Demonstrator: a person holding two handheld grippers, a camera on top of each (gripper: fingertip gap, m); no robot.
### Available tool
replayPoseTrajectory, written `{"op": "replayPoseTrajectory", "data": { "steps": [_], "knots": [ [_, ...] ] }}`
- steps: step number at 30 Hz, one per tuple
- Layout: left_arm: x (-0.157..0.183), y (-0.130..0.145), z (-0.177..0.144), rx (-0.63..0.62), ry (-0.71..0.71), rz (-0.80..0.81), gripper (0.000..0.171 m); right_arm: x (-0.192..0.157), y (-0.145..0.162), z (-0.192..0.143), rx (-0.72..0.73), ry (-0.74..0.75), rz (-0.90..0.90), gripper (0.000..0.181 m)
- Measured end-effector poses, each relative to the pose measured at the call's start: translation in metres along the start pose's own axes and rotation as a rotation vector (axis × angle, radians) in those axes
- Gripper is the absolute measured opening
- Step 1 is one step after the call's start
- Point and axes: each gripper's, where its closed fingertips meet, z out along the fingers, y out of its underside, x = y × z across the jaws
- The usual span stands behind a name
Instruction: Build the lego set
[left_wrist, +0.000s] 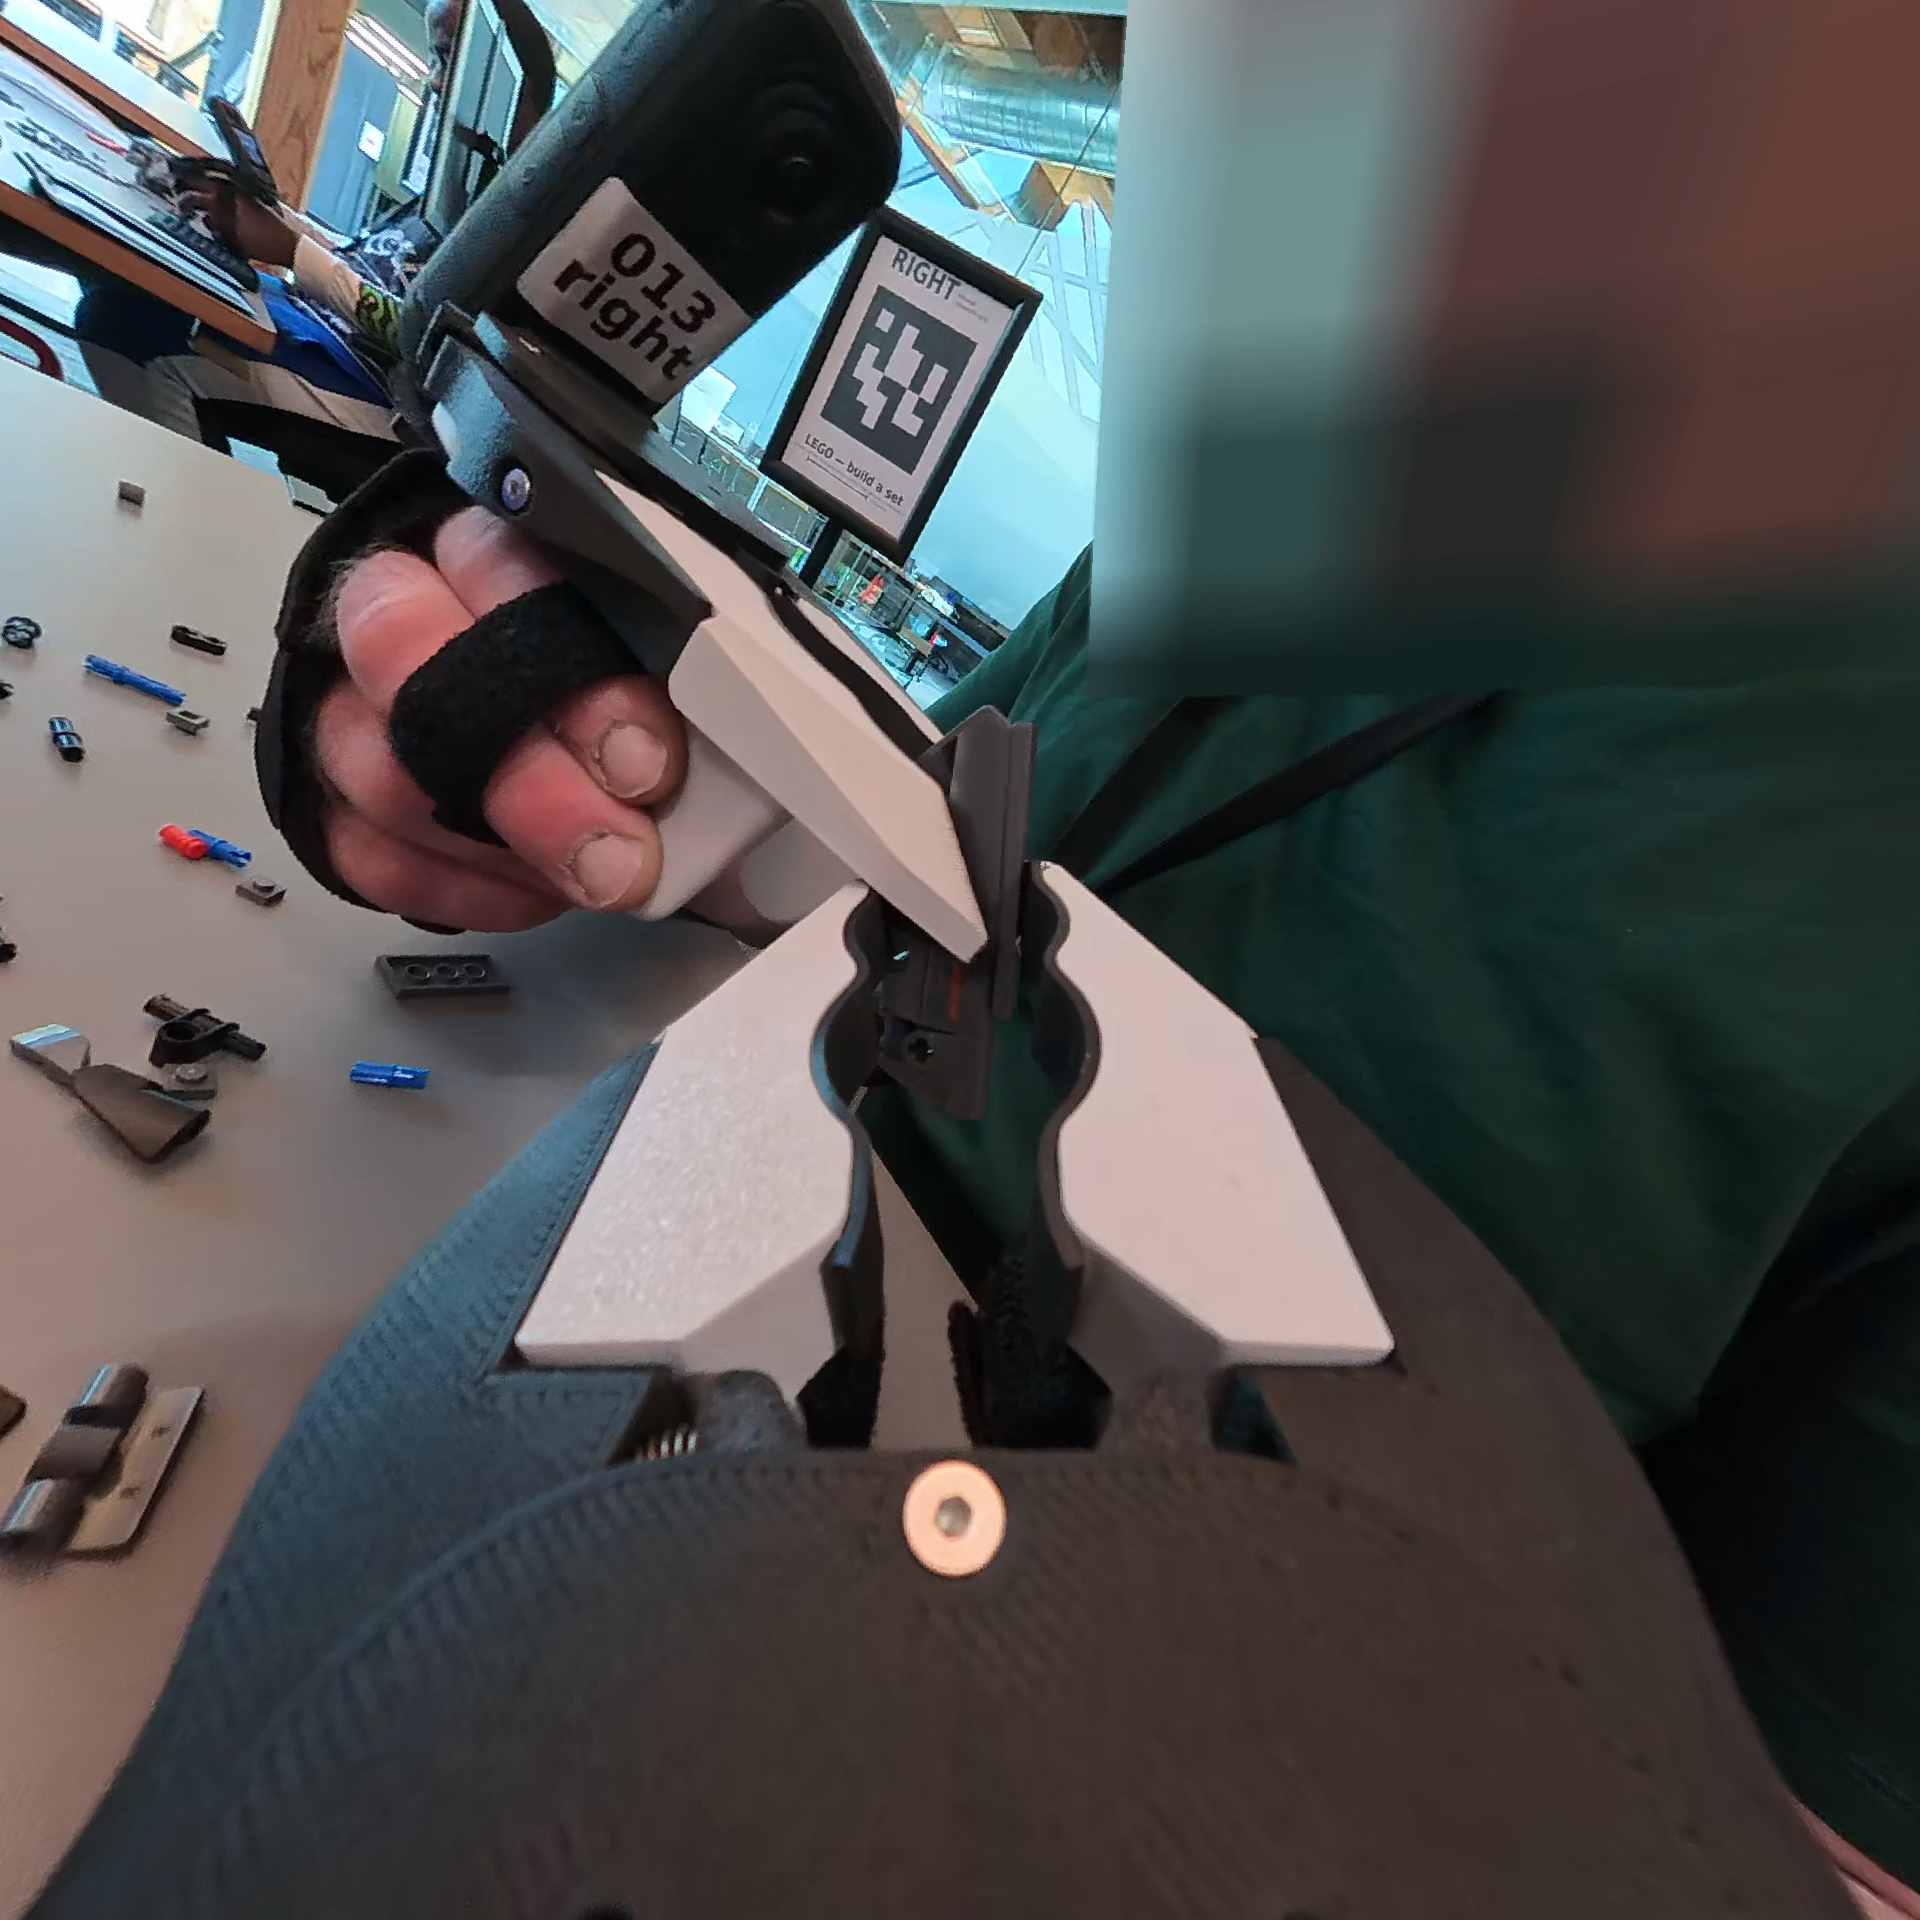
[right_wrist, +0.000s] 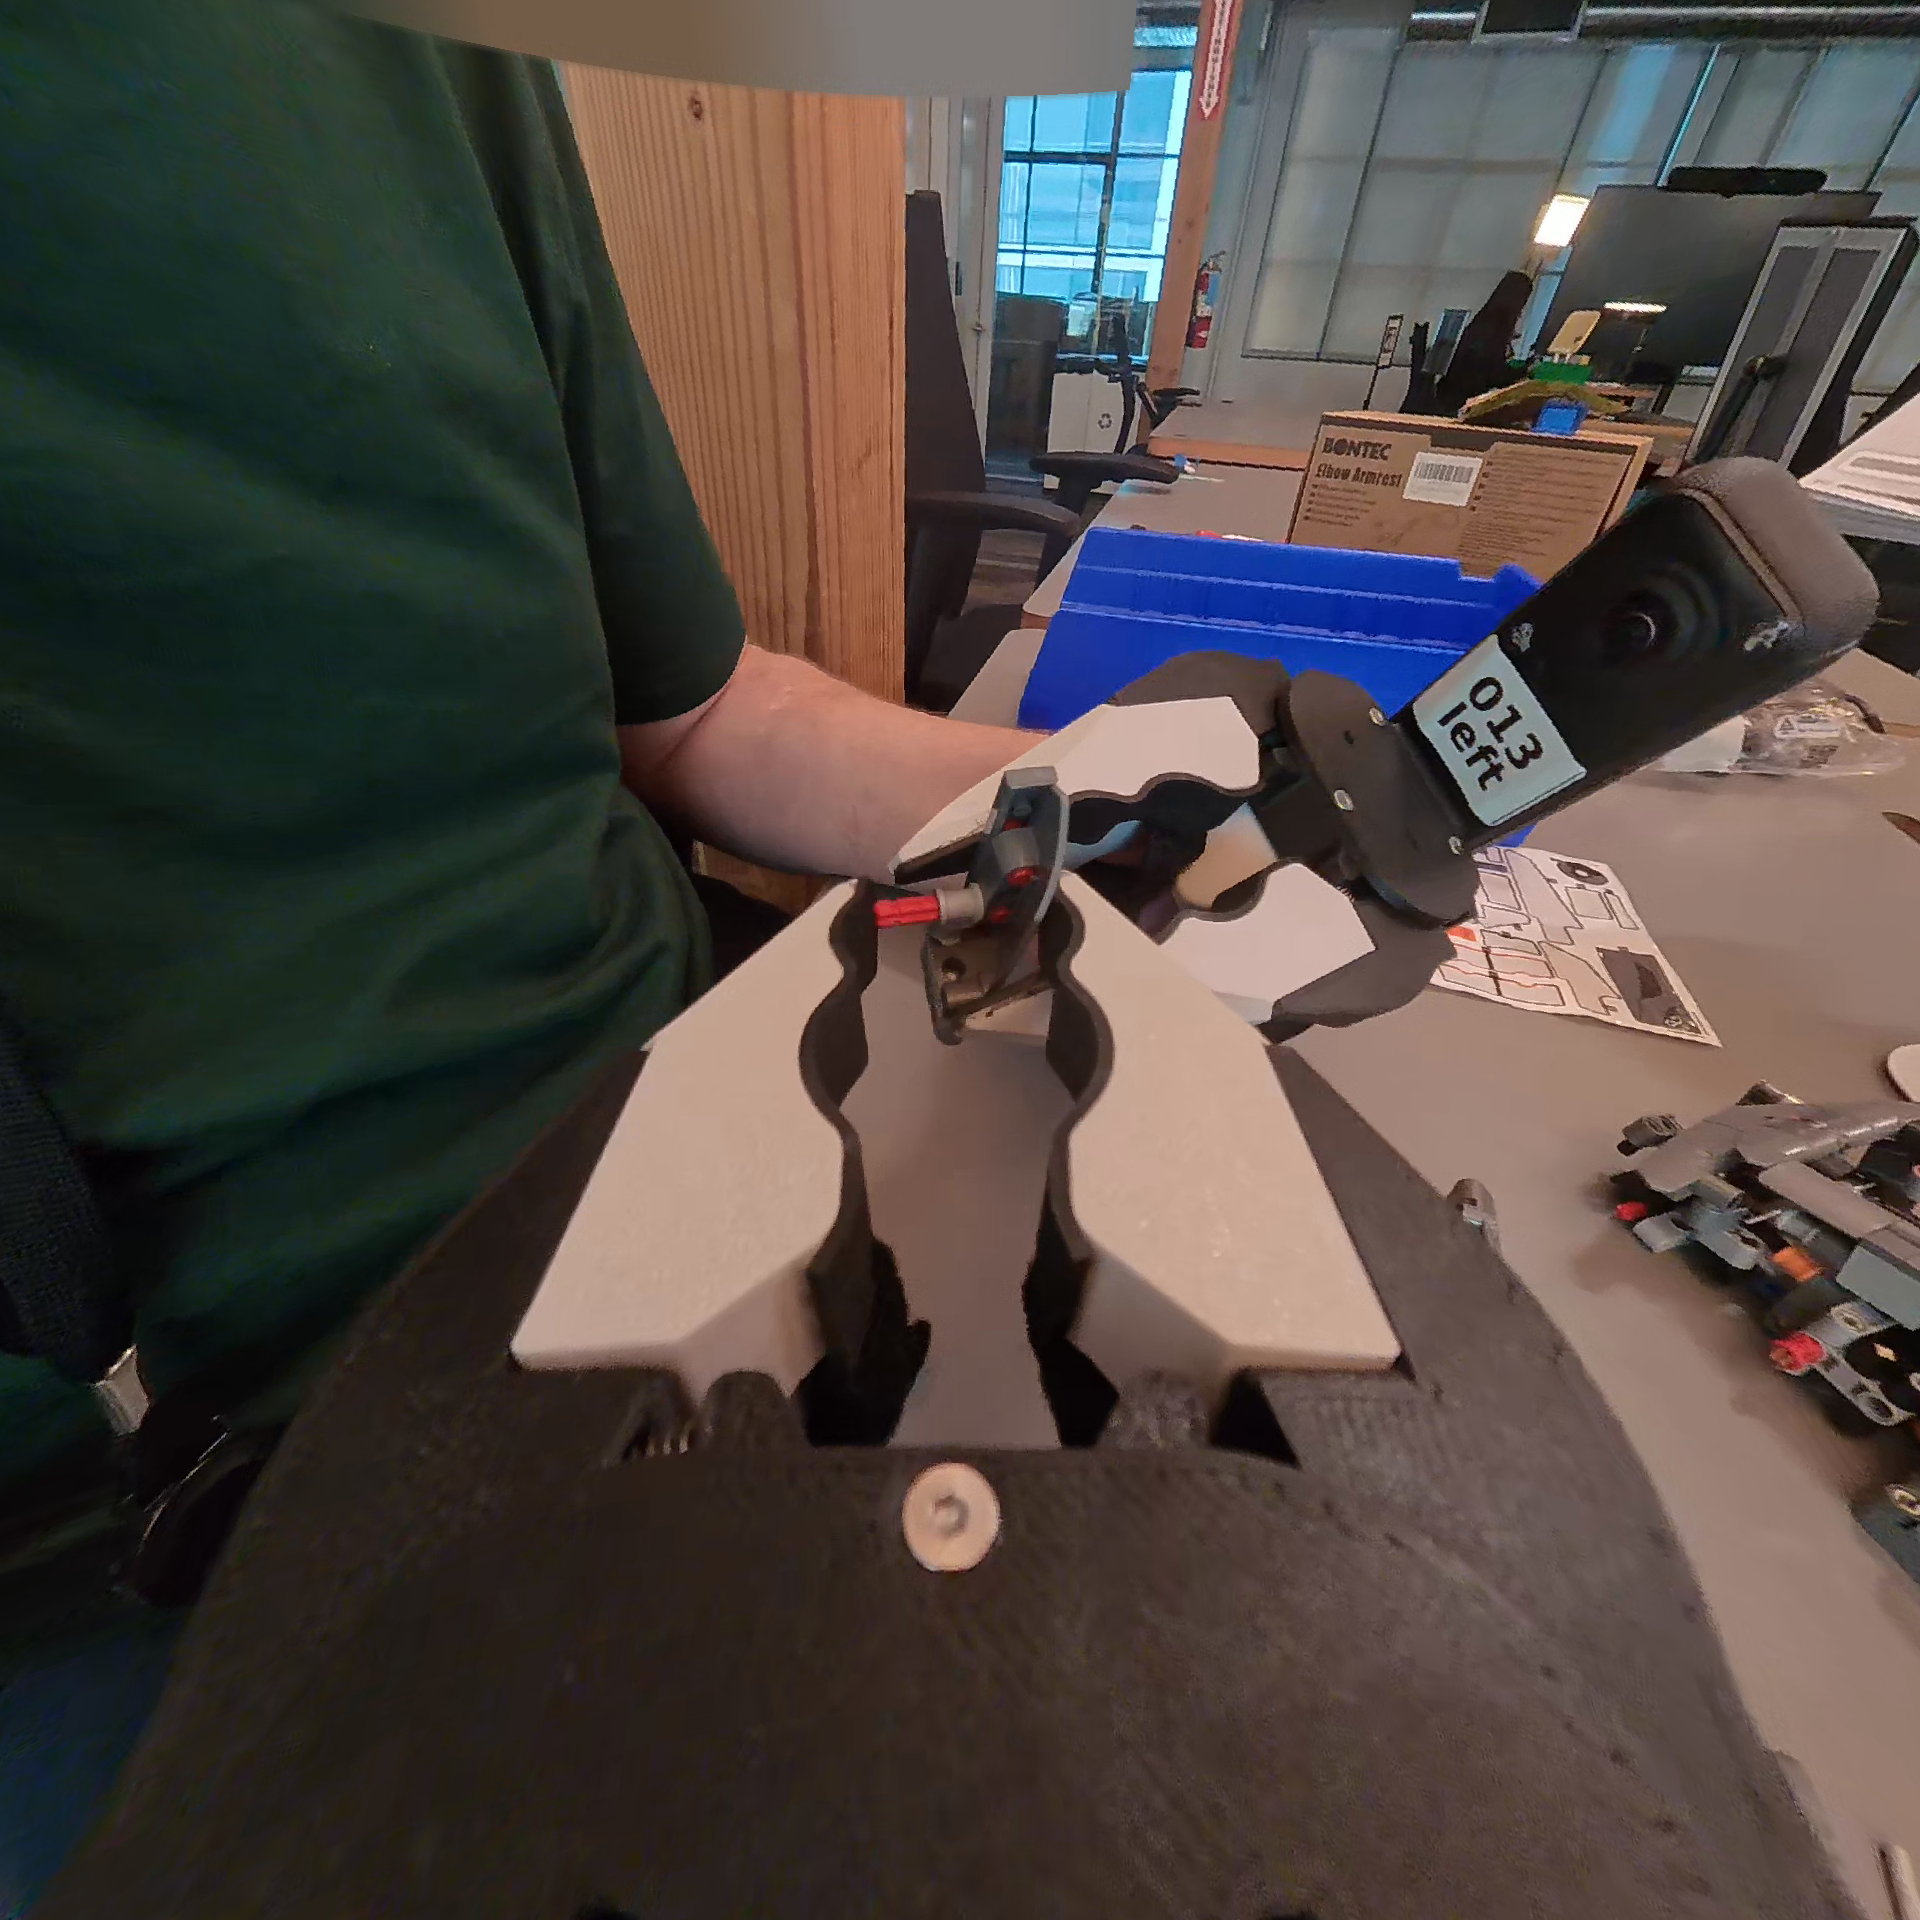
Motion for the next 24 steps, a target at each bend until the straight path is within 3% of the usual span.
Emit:
{"op": "replayPoseTrajectory", "data": {
  "steps": [14, 20, 24],
  "knots": [
    [-0.001, -0.003, 0.0, 0.031, 0.004, -0.006, 0.022, 0.002, -0.001, -0.001, -0.003, 0.033, -0.005, 0.027],
    [-0.009, -0.019, -0.018, 0.135, -0.042, -0.034, 0.021, 0.014, -0.007, -0.016, 0.031, 0.107, -0.001, 0.026],
    [-0.009, -0.019, -0.016, 0.142, -0.033, -0.041, 0.018, 0.013, -0.009, -0.014, 0.047, 0.096, -0.005, 0.027]
  ]
}}
